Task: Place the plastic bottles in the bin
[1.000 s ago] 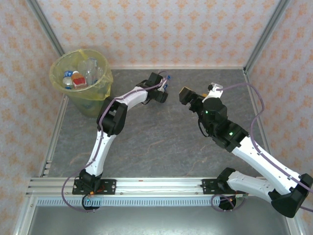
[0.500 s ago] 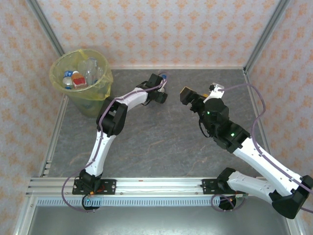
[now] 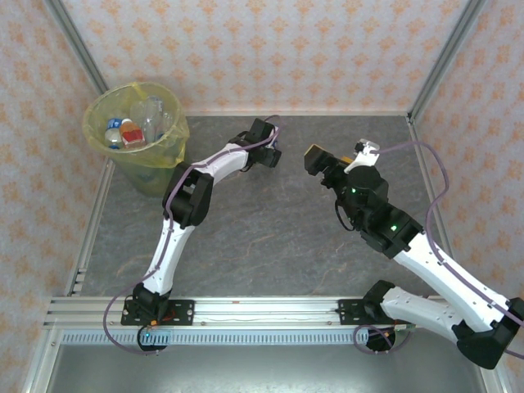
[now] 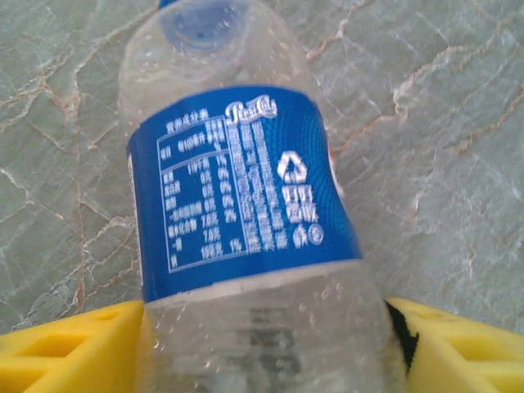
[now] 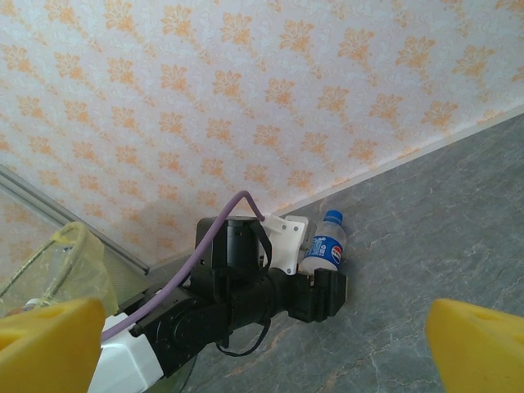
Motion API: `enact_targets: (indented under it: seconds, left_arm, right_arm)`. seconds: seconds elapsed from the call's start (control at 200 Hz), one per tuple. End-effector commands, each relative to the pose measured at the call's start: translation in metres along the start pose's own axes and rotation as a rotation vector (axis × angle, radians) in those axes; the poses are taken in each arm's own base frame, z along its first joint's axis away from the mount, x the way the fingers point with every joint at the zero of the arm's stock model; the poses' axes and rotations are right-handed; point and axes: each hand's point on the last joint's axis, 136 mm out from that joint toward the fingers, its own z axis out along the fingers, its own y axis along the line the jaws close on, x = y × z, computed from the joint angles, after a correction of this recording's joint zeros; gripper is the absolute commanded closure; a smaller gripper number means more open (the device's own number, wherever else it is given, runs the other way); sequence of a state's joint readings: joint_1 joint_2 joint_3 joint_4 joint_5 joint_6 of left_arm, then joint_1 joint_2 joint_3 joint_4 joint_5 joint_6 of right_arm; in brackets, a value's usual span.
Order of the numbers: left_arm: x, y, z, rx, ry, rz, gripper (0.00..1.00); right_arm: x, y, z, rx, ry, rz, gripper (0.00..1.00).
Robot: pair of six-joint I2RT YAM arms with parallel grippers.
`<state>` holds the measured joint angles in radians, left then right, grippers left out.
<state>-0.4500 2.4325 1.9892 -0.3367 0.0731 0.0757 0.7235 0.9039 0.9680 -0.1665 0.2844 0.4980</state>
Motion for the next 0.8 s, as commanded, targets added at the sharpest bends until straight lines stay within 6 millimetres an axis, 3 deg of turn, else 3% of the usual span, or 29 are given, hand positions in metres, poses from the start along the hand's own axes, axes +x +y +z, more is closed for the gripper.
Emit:
enact_targets:
  seconds: [0.0,0.11,0.265,0.415,0.606,0.791]
  left_arm:
    - [0.007,-0.001,0.008,0.005,0.029,-0.008,0.33]
    - [0.007,-0.003,0.003,0.016,0.026,-0.01,0.47]
    - [0.003,-0.003,-0.014,0.022,-0.001,-0.027,0.49]
    - [-0.009,-0.005,-0.046,0.063,-0.074,-0.086,0.49]
    - [-0.031,-0.015,-0.11,0.174,-0.23,-0.226,0.49]
    - [-0.05,-0.02,-0.196,0.316,-0.456,-0.393,0.49]
  right_arm:
    - [0.001,-0.008,-0.002,0.021,-0.004,0.006,0.0]
    - [0.003,-0.007,-0.001,0.017,0.001,0.006,0.0]
    - [0.005,-0.004,0.003,0.015,0.006,-0.003,0.0]
    - [0.004,-0.003,0.009,0.032,0.001,0.002,0.0]
    - [0.006,0.0,0.019,0.036,0.024,-0.002,0.0]
    - [0.02,0.001,0.031,-0.044,0.097,0.077,0.08]
